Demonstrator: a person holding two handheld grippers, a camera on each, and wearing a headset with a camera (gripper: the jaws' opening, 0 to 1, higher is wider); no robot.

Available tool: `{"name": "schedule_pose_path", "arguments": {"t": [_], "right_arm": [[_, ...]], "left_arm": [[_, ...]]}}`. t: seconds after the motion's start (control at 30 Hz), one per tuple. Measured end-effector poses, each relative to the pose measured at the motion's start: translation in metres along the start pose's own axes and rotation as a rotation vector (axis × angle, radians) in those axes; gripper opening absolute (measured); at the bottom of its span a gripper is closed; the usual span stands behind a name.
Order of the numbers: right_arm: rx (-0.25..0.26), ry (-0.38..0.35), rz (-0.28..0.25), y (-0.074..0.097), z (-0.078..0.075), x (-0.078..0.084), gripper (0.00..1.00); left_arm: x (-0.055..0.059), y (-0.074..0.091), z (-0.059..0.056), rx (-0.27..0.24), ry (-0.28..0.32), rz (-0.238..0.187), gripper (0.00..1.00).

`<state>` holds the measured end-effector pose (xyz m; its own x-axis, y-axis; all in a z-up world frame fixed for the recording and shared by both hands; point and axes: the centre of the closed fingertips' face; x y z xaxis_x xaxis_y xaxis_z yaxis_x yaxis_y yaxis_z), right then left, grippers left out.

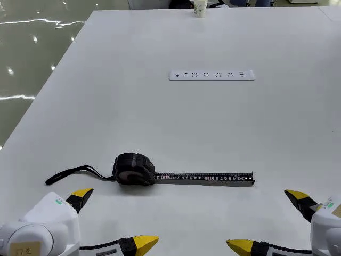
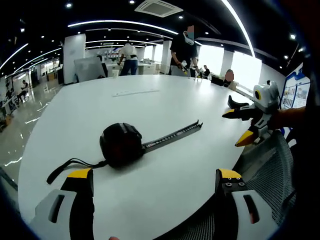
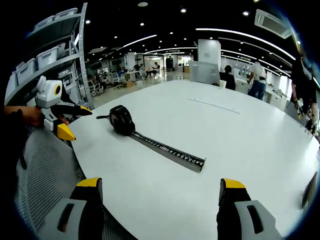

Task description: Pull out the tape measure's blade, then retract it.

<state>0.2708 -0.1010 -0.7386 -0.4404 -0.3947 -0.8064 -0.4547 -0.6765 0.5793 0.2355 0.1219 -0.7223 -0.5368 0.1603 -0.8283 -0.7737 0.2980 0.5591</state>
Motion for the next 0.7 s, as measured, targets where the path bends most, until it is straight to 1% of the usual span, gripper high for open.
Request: {"name": "schedule_pose_path", "arguments": {"t": [0.1, 0.13, 0.2, 0.27, 0.33, 0.43, 0.57, 0.7], "right_arm": [[0.007, -0.01, -0.008, 0.0003, 0.0009, -0.0019, 0.96], [0.006, -0.011, -0.008, 0.0002, 0.002, -0.0026, 0.96], [0.013, -0.009, -0.009, 0.0003, 0.0026, -0.0037, 0.96], [0.01, -0.018, -0.014, 0.0, 0.0044, -0.0054, 0.97], [0.015, -0.021, -0.016, 0.0004, 0.0052, -0.0067, 0.97], [0.014, -0.02, -0.015, -0.0002, 0.0074, -0.0078, 0.97], [0.013, -0.019, -0.016, -0.0008, 0.0081, -0.0086, 0.97], [0.016, -0.019, -0.017, -0.0003, 0.008, -0.0088, 0.97]], "left_arm": [[0.0007, 0.0003, -0.0012, 0.004, -0.012, 0.005, 0.99], [0.0001, 0.0004, -0.0003, 0.0, -0.016, 0.001, 0.99], [-0.0005, 0.0004, 0.0015, -0.01, -0.006, 0.0, 0.99], [-0.0028, 0.0014, 0.003, -0.023, -0.001, -0.005, 0.99], [-0.0065, 0.0026, 0.0035, -0.03, -0.002, -0.019, 0.99], [-0.0089, 0.0025, 0.0039, -0.035, 0.001, -0.022, 0.99], [-0.0073, 0.0017, 0.0041, -0.039, 0.007, -0.015, 0.99], [-0.0081, 0.0023, 0.0027, -0.042, 0.005, -0.018, 0.99]]}}
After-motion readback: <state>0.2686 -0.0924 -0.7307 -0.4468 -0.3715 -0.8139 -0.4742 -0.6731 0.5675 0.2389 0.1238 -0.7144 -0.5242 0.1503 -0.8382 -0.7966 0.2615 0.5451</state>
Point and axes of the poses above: the centre of the closed fingertips' face, and the gripper's own axes: y roughly backward along the fingers, z roughly to its left, x roughly out of its underside, and after that the axes turned 6 degrees about -x, right-handed
